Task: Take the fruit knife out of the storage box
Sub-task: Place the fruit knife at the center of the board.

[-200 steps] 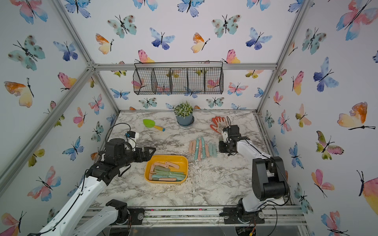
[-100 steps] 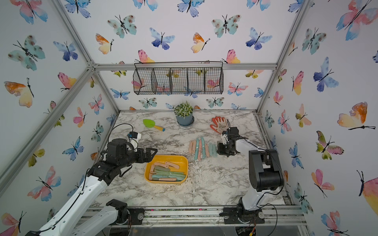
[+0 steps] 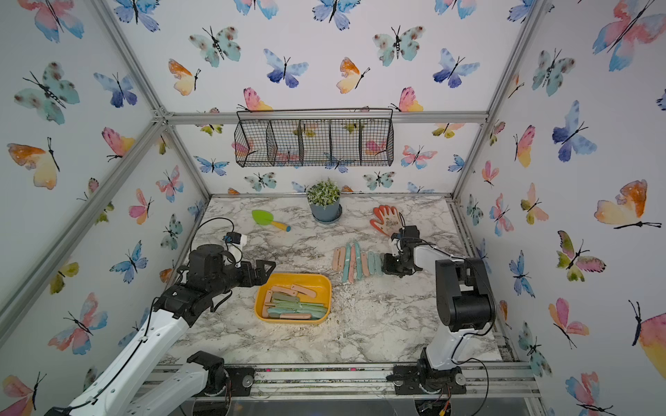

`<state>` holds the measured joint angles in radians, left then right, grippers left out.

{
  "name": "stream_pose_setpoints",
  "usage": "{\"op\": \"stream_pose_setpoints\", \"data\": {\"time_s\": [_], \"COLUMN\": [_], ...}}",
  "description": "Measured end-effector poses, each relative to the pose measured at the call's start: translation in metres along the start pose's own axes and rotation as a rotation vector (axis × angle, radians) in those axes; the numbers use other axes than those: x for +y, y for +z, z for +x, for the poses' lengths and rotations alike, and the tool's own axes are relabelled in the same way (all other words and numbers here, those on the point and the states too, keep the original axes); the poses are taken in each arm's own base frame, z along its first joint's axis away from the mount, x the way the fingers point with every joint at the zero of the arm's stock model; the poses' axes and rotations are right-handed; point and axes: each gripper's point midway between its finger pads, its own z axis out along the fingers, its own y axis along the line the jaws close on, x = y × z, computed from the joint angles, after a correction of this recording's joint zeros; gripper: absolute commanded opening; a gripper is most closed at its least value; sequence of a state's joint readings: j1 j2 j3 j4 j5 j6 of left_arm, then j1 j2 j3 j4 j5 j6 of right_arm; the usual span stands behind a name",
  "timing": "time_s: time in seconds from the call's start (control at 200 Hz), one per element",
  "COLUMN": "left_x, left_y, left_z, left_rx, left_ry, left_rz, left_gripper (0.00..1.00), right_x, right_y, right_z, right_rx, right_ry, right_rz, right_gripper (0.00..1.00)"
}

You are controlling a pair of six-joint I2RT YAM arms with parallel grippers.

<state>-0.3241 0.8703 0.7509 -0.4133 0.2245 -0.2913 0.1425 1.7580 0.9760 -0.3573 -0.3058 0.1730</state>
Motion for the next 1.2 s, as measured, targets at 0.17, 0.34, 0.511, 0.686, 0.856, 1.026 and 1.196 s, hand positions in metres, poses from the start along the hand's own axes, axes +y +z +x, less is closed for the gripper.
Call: {"op": "stream_pose_setpoints", "data": {"time_s": [0.17, 0.34, 0.511, 0.686, 0.856, 1.026, 1.196], "left_x": [0.0, 0.001, 0.001, 0.001, 0.001, 0.001, 0.002], "left_y": [0.0, 0.0, 0.0, 0.0, 0.0, -0.001, -0.001], "left_z": [0.0, 0.001, 0.001, 0.0, 0.0, 0.0, 0.0], "left_rx": [0.001, 0.003, 0.002, 0.001, 0.001, 0.0, -0.003], "left_ry": [0.0, -0.001, -0.001, 0.0, 0.0, 0.0, 0.0], "left_rz": [-0.001, -0.003, -0.003, -0.003, -0.003, -0.005, -0.012], "left_gripper": [0.98, 0.98, 0.98, 0.98, 0.98, 0.98, 0.98], "right_x": [0.0, 0.0, -0.001, -0.001, -0.001, -0.002, -0.005], "right_y": [0.0, 0.0, 0.0, 0.0, 0.0, -0.001, -0.012], "right_z": [0.0, 0.0, -0.001, -0.001, -0.001, -0.003, -0.006], "right_rx": [0.0, -0.001, -0.004, -0.004, -0.006, -0.015, -0.05], "right_ry": [0.001, 0.003, 0.002, 0.005, 0.009, 0.014, 0.011], "right_rz": [0.0, 0.0, 0.004, 0.004, 0.006, 0.015, 0.047], "right_gripper": [0.29, 0.31, 0.32, 0.32, 0.33, 0.43, 0.55]}}
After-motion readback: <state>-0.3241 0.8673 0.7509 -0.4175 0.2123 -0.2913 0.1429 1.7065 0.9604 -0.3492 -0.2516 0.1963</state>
